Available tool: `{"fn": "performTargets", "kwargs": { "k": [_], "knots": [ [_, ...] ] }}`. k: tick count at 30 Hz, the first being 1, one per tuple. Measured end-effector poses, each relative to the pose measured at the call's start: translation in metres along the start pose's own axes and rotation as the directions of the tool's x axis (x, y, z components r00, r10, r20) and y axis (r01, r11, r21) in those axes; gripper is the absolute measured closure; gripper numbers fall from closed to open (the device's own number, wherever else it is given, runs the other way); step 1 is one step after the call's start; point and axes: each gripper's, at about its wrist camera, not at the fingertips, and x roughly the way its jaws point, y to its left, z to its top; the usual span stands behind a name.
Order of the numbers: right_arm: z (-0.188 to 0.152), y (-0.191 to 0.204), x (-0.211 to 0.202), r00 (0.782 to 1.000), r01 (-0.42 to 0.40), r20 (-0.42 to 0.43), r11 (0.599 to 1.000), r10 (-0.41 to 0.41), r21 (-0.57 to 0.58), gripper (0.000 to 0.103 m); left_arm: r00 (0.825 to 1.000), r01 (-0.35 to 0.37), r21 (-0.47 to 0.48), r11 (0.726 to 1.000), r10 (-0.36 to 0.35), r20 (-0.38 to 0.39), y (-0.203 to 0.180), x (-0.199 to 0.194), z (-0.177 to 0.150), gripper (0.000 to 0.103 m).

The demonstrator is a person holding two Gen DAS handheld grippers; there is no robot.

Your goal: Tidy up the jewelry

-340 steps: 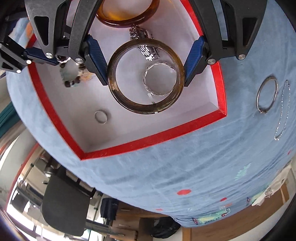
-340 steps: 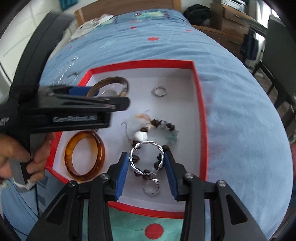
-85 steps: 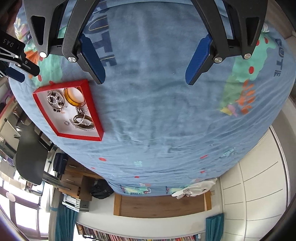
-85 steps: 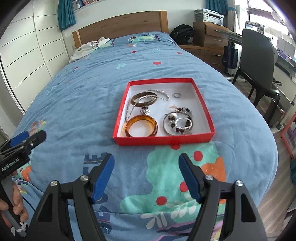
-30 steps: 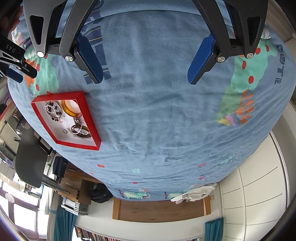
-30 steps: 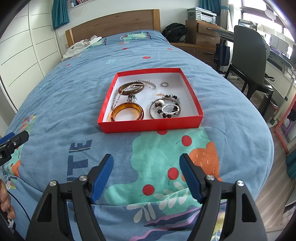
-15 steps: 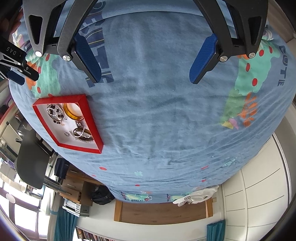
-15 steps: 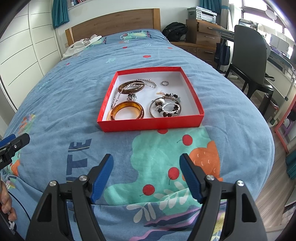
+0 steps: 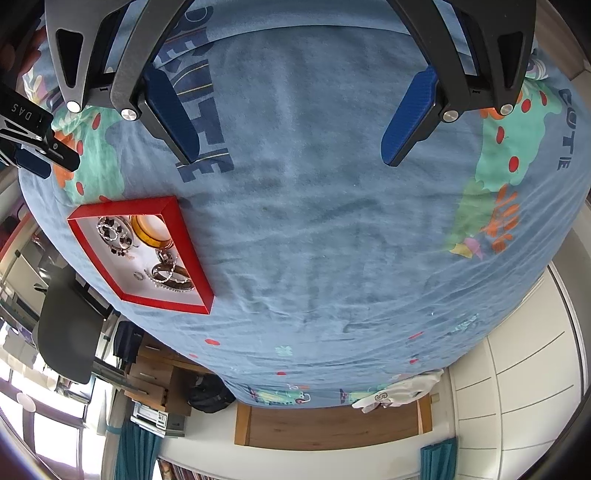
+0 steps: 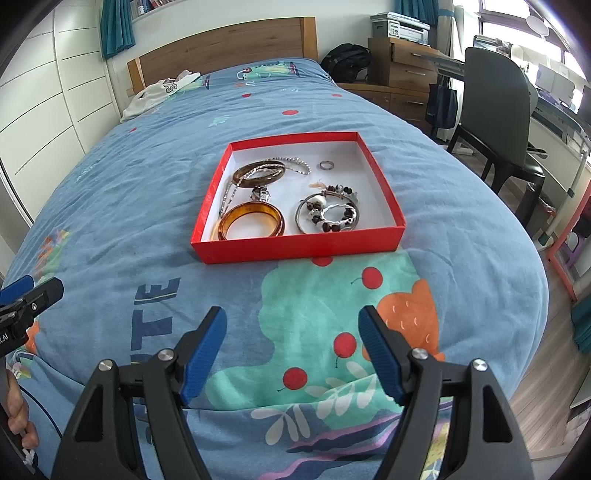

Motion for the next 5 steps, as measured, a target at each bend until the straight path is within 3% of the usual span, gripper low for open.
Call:
{"fn": "performTargets", "kwargs": {
  "k": [5],
  "knots": [
    [-0.0007, -0.0009, 0.0006, 1.000, -0.003, -0.002, 1.000, 0.003, 0.005, 0.030, 1.000, 0.003, 0.002, 1.000, -0.003, -0.007, -0.0002, 0.0016, -0.0009, 0.005]
  ]
}}
